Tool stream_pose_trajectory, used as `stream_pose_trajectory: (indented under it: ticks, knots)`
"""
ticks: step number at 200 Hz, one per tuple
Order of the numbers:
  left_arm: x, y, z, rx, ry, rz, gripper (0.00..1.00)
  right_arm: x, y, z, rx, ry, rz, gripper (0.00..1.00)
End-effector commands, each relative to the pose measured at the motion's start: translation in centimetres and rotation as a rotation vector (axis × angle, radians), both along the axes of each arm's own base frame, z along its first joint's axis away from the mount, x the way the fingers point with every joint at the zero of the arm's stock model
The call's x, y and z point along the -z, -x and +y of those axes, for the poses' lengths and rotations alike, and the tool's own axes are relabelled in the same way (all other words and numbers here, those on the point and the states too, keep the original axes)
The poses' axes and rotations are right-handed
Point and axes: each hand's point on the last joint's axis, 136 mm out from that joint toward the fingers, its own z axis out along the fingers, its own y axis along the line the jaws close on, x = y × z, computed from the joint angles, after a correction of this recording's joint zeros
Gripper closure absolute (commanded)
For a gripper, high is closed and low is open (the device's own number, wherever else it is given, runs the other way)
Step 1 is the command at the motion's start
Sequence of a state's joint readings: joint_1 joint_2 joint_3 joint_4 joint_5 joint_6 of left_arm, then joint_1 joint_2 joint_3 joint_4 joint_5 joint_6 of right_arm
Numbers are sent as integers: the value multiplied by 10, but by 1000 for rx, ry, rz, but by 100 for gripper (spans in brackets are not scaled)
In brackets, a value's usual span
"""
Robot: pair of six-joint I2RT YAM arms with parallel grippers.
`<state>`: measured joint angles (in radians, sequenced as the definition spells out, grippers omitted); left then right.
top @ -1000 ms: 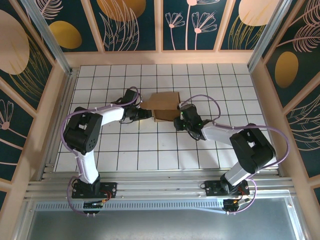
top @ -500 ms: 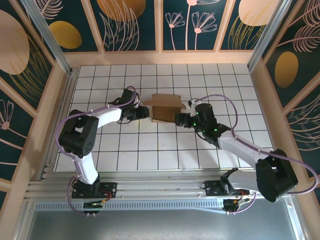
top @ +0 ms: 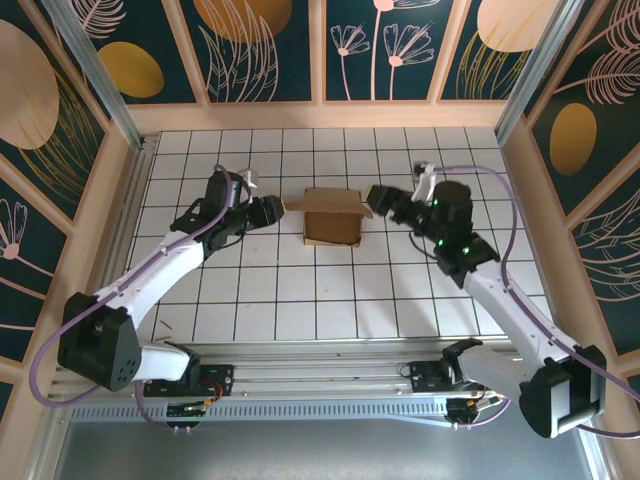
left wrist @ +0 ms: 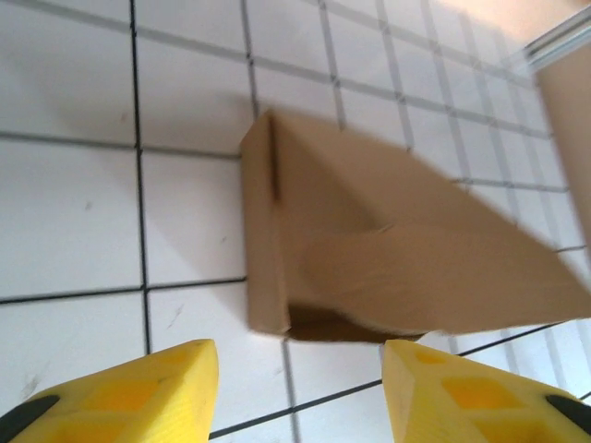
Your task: Fold the paper box
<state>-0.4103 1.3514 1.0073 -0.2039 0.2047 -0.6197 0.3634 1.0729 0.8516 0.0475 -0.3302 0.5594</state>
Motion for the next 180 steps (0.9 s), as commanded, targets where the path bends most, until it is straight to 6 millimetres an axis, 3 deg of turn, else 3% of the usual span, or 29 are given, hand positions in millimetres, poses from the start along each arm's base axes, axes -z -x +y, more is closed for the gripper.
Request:
stream_pose_trajectory:
  ticks: [1,23,49,70,75,115,180]
  knots:
    - [-38,-23,4,-63,68,-34,50,27,-25,-19,67,29,222,28]
    - [-34,-47,-15,10,71,15,49,48,-44,-12,17,107,290,28]
    - [-3,-56,-41,129,88,103,47,83,-57,1,-45,132,362,28]
    - [22,-56,-41,151,45,137,45,113,-61,6,-77,148,412,28]
    - [40,-55,-43,165,39,174,45,120,-62,7,-78,153,424,28]
    - [99,-44,-56,241,-1,280,44,166,-58,10,-101,161,488,32]
    - [158,-44,-50,219,-58,357,45,218,-57,0,-77,262,537,35]
